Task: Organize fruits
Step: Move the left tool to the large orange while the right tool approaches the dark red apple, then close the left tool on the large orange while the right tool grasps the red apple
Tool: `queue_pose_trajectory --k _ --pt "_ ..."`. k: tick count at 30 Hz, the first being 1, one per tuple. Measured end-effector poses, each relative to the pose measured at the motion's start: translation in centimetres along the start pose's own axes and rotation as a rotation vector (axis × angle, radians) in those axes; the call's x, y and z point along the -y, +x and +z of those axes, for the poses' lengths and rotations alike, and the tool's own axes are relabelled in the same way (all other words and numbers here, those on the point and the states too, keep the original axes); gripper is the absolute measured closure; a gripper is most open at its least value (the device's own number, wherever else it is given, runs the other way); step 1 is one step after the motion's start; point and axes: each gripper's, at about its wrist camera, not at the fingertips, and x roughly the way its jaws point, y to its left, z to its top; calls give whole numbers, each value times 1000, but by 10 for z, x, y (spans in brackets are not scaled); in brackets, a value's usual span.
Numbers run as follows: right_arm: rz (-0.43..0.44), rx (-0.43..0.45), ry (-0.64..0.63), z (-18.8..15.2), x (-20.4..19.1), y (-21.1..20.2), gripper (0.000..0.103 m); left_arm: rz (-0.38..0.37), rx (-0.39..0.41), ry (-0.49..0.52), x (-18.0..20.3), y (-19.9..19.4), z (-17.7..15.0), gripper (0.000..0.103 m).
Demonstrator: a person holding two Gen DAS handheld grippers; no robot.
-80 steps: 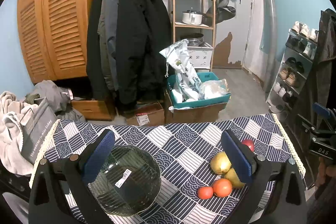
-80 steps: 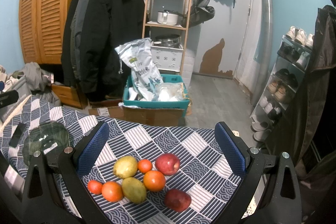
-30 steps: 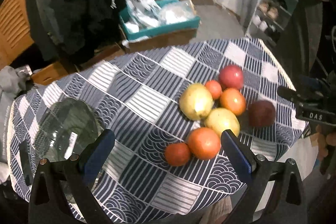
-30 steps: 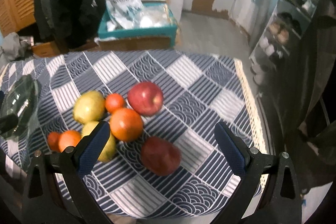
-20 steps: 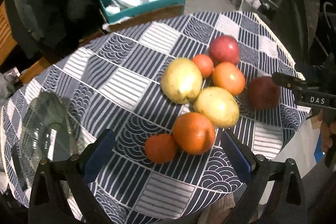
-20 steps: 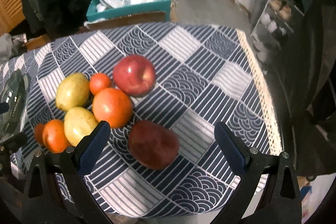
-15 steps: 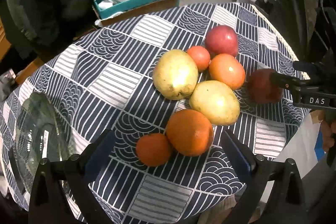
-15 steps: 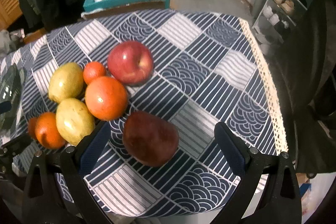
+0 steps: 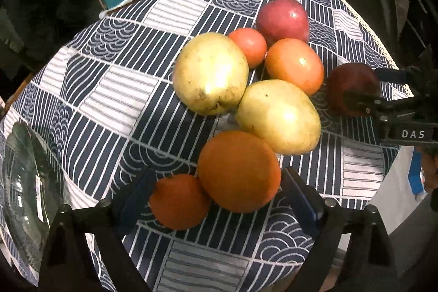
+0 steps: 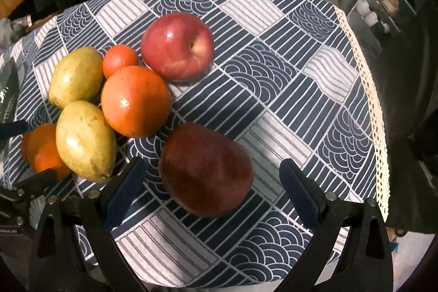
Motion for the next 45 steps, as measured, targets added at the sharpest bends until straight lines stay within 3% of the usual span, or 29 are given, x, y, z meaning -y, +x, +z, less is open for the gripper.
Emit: queue_pose_trajectory --k 10,12,13,21,35,45 --pt "30 -36 -5 0 0 17 28 -19 11 69 10 8 0 20" --pt "16 -33 -19 0 -2 17 28 -32 18 76 11 8 -1 26" --pt "9 -34 -24 0 -3 17 29 -74 19 81 12 7 -1 38" --pt "12 -27 -50 0 -16 16 29 -58 34 94 14 3 -4 39" --pt "7 86 -76 6 -22 -24 29 -35 105 13 -7 -29 -5 39" --pt "21 199 -101 10 -29 -54 29 -1 206 -33 -16 -67 -1 39"
